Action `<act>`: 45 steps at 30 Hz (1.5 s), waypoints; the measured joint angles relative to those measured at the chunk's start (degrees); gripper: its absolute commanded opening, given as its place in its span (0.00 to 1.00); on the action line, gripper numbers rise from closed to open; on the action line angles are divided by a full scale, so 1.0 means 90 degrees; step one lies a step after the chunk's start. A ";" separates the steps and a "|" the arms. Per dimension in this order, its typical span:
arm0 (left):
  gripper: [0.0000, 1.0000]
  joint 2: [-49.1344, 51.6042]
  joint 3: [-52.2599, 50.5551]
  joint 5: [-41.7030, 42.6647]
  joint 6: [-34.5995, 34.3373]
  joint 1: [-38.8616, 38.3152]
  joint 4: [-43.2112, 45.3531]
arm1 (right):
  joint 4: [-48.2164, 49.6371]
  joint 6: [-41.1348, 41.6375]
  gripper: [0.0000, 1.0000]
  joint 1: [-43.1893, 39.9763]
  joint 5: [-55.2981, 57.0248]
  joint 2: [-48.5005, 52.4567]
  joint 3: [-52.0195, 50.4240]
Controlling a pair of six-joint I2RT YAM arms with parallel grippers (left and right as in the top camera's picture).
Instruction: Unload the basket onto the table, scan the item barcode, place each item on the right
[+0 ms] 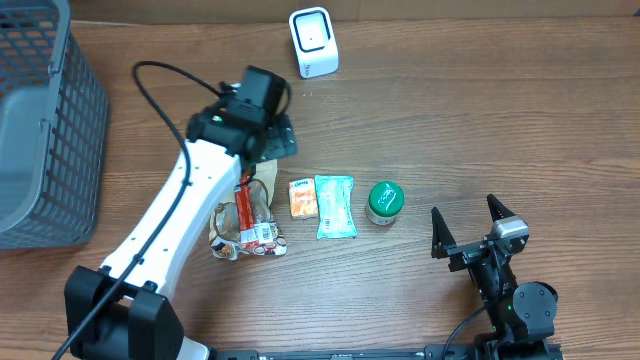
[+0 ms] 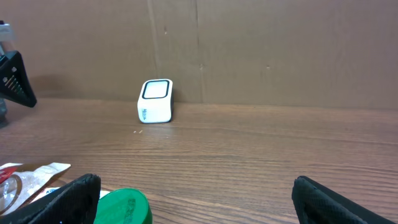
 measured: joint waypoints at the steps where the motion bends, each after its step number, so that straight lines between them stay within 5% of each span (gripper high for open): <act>1: 1.00 0.0000 0.0000 0.0000 -0.0002 0.0068 -0.0005 | 0.0000 0.0002 1.00 0.0000 0.0002 0.0000 0.0000; 45: 1.00 0.0000 0.0000 -0.0005 0.0000 0.0209 -0.0046 | 0.0005 0.0000 1.00 0.0000 0.0002 0.0000 0.0000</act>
